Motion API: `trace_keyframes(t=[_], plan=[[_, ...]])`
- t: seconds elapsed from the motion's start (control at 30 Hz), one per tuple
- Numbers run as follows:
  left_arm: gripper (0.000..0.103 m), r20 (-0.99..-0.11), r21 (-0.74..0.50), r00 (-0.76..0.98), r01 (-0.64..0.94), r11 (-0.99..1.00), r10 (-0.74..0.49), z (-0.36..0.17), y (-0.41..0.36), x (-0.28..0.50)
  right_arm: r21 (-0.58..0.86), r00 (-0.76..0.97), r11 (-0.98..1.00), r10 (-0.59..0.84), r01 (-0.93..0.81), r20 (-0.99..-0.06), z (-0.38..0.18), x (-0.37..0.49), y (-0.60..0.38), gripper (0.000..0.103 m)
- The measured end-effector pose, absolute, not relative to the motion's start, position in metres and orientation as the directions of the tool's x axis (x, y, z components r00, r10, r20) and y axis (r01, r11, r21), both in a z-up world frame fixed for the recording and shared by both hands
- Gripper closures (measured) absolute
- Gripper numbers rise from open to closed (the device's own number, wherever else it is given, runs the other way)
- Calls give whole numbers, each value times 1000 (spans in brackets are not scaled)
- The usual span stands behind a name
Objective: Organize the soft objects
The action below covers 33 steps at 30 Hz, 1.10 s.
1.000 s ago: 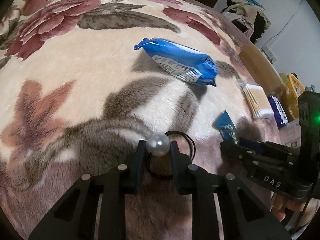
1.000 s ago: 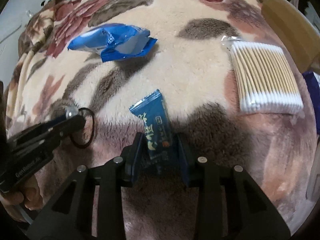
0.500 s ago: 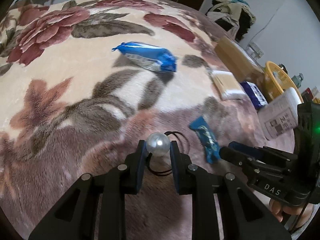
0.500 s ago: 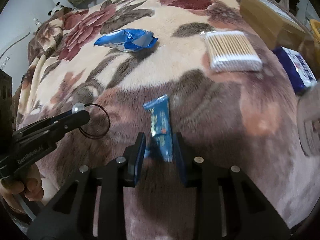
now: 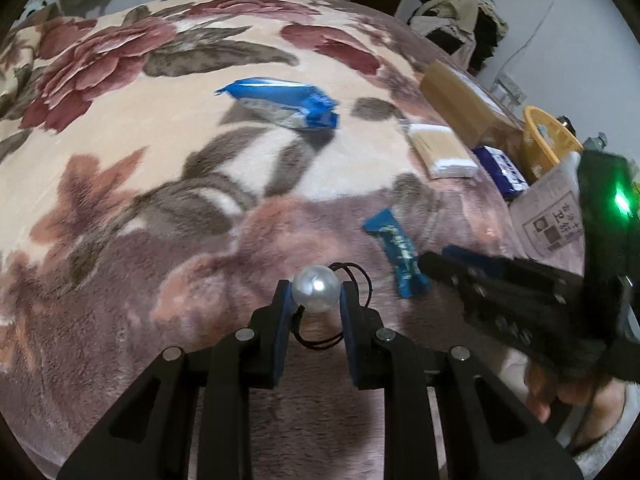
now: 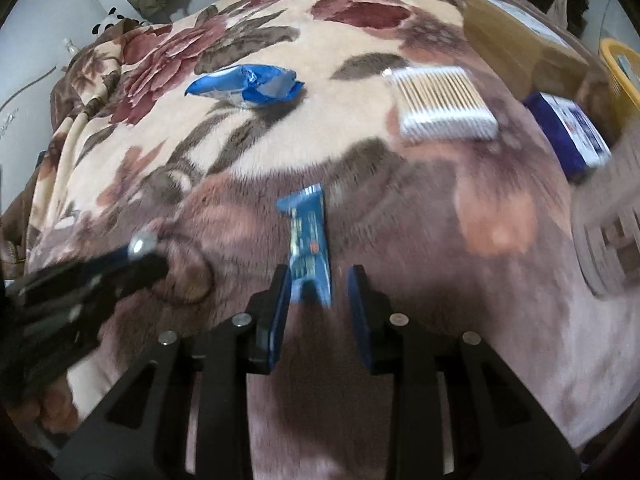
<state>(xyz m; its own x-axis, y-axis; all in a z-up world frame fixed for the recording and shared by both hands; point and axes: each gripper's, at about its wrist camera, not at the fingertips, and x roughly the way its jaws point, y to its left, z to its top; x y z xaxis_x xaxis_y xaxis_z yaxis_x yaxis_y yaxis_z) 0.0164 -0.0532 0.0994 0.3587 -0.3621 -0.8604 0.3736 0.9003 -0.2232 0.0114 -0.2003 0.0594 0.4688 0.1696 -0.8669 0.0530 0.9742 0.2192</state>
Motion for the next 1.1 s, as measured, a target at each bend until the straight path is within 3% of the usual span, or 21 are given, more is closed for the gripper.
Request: trace_keyframes(t=[0.23, 0.37, 0.53, 0.6, 0.63, 0.67, 0.77, 1.1], plan=[[80, -867, -231, 354, 339, 912, -352, 87, -35, 28, 209, 406, 976, 167, 62, -899, 27, 41, -185, 70], [80, -871, -248, 336, 331, 910, -359, 76, -34, 31, 251, 413, 967, 215, 35, -885, 21, 38, -179, 35], [80, -874, -258, 321, 329, 908, -365, 67, -35, 31, 226, 438, 973, 186, 40, -880, 22, 36, -170, 28], [80, -874, -262, 320, 324, 909, -366, 65, -34, 33, 238, 452, 970, 190, 53, -872, 23, 35, -173, 28], [80, -875, -262, 319, 322, 910, -365, 64, -34, 33, 231, 452, 971, 180, 59, -874, 23, 34, -174, 36], [80, -875, -264, 318, 320, 910, -365, 63, -34, 34, 195, 447, 979, 149, 60, -882, 23, 34, -174, 55], [80, -874, -266, 319, 318, 910, -367, 63, -34, 34, 146, 457, 988, 108, 49, -883, 26, 28, -178, 78], [80, -855, -270, 341, 353, 896, -392, 86, -54, 27, 195, 519, 978, 132, 69, -845, 63, -10, -206, 80]])
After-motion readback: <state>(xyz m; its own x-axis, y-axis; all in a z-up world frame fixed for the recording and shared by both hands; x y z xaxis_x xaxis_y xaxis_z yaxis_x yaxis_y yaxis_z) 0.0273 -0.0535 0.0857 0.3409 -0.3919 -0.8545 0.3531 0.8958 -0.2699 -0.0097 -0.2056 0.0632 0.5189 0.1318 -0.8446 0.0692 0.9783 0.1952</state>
